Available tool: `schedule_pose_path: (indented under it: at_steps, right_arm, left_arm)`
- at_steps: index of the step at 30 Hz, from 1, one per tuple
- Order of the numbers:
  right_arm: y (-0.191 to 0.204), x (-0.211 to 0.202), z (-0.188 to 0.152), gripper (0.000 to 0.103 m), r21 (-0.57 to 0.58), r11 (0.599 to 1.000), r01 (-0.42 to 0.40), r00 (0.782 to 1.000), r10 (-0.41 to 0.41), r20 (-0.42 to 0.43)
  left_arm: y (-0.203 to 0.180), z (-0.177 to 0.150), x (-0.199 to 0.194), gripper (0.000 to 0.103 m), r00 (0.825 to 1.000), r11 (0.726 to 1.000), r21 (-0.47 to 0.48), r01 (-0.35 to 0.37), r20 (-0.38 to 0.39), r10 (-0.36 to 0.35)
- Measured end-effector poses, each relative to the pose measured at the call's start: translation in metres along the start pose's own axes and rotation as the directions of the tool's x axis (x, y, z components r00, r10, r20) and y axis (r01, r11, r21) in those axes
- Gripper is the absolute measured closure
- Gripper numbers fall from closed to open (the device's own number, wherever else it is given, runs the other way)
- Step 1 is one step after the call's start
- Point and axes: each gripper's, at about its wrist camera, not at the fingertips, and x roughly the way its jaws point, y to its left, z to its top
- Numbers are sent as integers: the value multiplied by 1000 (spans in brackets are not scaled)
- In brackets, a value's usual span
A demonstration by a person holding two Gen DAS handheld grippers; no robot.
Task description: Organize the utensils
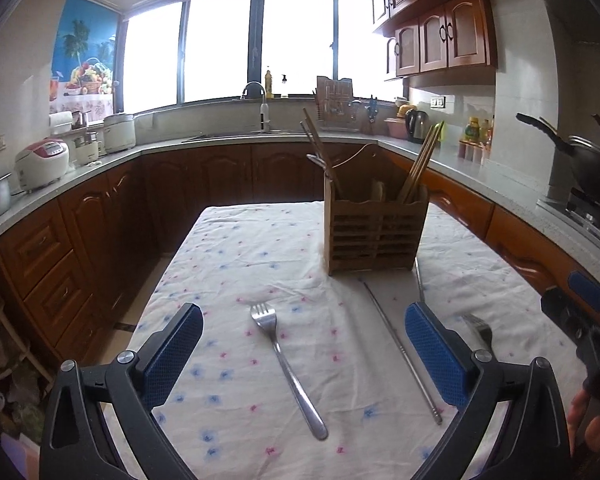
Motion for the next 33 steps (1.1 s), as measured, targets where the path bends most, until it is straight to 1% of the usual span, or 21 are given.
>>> schedule_pose_path:
  at_steps: [7,11,19,33]
  right_arm:
    - [5,3,-17,0,-37,999,-2,1000,3,22]
    - [8,6,-19,0,-55,998,-5,1000,6,22]
    - [6,10,-23,0,-64,998,-6,1000,6,12]
    - [3,10,-21,0,-67,998,-6,1000,8,23]
  left_arm:
    - [-3,-8,2,1,999,999,13,-35,23,35]
    - [-3,-10,5,1,998,998,27,-48,32,47]
    - [2,-9,9,1,997,997,27,-67,29,66]
    - [0,-11,8,1,996,996,48,-77,49,75]
